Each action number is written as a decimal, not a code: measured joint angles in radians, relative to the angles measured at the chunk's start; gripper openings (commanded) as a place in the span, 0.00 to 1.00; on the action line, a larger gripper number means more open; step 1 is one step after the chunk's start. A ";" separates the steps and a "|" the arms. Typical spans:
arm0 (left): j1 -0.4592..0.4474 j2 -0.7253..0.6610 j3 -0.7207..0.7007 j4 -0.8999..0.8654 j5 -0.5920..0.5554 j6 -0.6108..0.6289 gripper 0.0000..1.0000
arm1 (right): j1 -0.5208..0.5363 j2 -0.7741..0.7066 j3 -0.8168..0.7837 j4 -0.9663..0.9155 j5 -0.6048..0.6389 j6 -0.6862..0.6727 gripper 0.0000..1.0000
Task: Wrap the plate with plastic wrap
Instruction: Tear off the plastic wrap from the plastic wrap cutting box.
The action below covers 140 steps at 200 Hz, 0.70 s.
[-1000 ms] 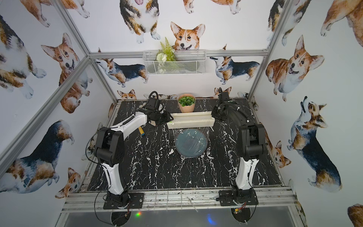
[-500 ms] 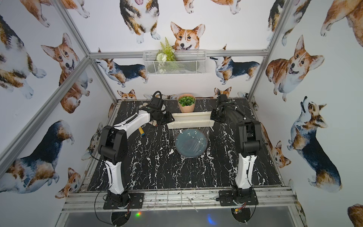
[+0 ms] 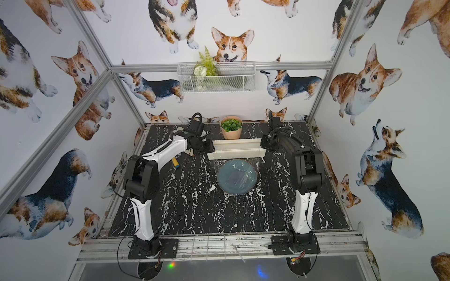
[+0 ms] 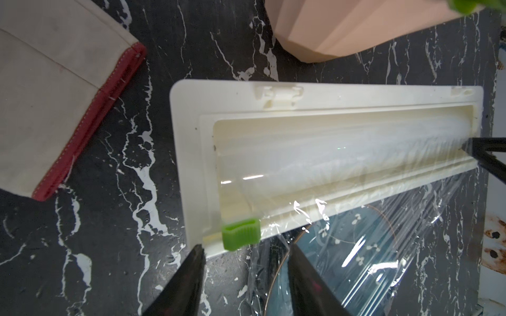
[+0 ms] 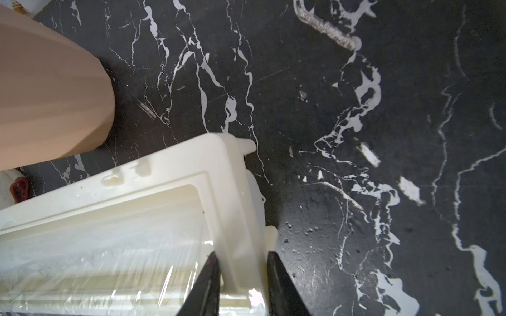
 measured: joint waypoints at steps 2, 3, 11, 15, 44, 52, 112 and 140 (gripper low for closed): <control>-0.001 0.001 0.001 0.000 0.000 0.000 0.51 | 0.000 0.000 -0.001 0.000 0.000 0.000 0.29; -0.002 0.001 0.002 -0.001 0.000 0.000 0.51 | 0.000 -0.001 -0.001 0.000 0.000 0.000 0.29; -0.005 0.005 0.005 -0.001 0.002 0.000 0.51 | 0.001 -0.002 -0.002 -0.001 0.000 0.000 0.29; -0.007 0.006 0.008 -0.001 0.003 0.000 0.51 | 0.002 -0.003 -0.003 -0.001 0.000 0.000 0.29; -0.018 0.017 0.021 -0.005 -0.002 -0.001 0.50 | 0.007 -0.006 -0.012 0.002 0.004 0.001 0.29; -0.021 0.021 0.027 -0.009 -0.004 -0.001 0.50 | 0.009 -0.008 -0.014 0.003 0.007 0.001 0.29; -0.029 0.021 0.056 -0.064 -0.090 0.035 0.51 | 0.010 -0.008 -0.014 0.002 0.011 -0.002 0.29; -0.029 0.023 0.070 -0.069 -0.120 0.049 0.51 | 0.010 -0.008 -0.014 0.002 0.012 -0.004 0.29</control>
